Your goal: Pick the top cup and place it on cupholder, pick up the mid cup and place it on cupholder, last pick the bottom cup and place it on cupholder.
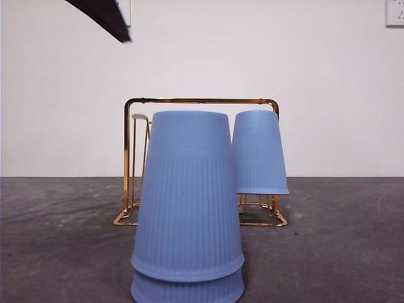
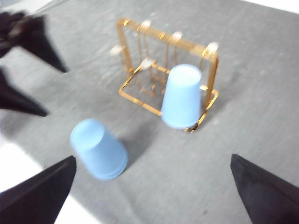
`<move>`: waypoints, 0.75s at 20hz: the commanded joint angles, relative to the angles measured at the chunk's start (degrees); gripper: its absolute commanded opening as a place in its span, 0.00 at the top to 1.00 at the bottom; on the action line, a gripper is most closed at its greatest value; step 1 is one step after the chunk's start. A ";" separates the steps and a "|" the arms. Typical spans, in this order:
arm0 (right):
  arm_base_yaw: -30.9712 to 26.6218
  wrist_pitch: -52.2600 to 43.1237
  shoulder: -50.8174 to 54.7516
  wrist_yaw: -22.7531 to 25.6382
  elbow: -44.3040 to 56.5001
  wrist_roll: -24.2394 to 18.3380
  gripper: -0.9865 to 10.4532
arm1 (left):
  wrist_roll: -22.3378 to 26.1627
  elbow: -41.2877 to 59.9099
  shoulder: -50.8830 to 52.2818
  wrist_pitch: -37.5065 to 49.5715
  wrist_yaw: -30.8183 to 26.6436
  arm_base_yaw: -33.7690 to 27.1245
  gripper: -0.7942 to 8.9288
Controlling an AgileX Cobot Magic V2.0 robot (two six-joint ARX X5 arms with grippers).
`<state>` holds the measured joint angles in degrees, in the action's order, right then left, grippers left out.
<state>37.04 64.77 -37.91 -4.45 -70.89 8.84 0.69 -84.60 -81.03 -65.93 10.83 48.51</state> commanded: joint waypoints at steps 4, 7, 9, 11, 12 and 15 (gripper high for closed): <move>0.39 -3.06 4.85 -1.60 4.11 2.82 0.43 | 1.97 -1.29 -9.35 -0.24 -3.28 4.63 0.27; 0.39 -3.08 4.76 -1.57 4.11 2.19 0.43 | 3.48 -1.29 -12.98 1.07 -5.49 6.69 0.27; 0.39 -3.10 4.74 -1.57 4.11 2.01 0.43 | 4.52 -1.29 -14.80 1.81 -5.49 7.85 0.27; 0.39 -3.08 4.76 -1.55 4.11 1.64 0.43 | 4.63 -1.29 -16.33 1.84 -5.49 8.74 0.28; 0.39 -3.08 4.76 -1.55 4.11 1.60 0.43 | 4.61 -1.29 -16.81 1.84 -5.49 8.98 0.28; 0.39 -3.08 4.76 -1.55 4.11 1.55 0.43 | 4.61 -1.29 -17.35 2.64 -5.55 9.40 0.38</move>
<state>37.04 62.30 -32.82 -6.00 -66.28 10.72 4.82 -84.60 -97.45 -63.61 5.50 57.21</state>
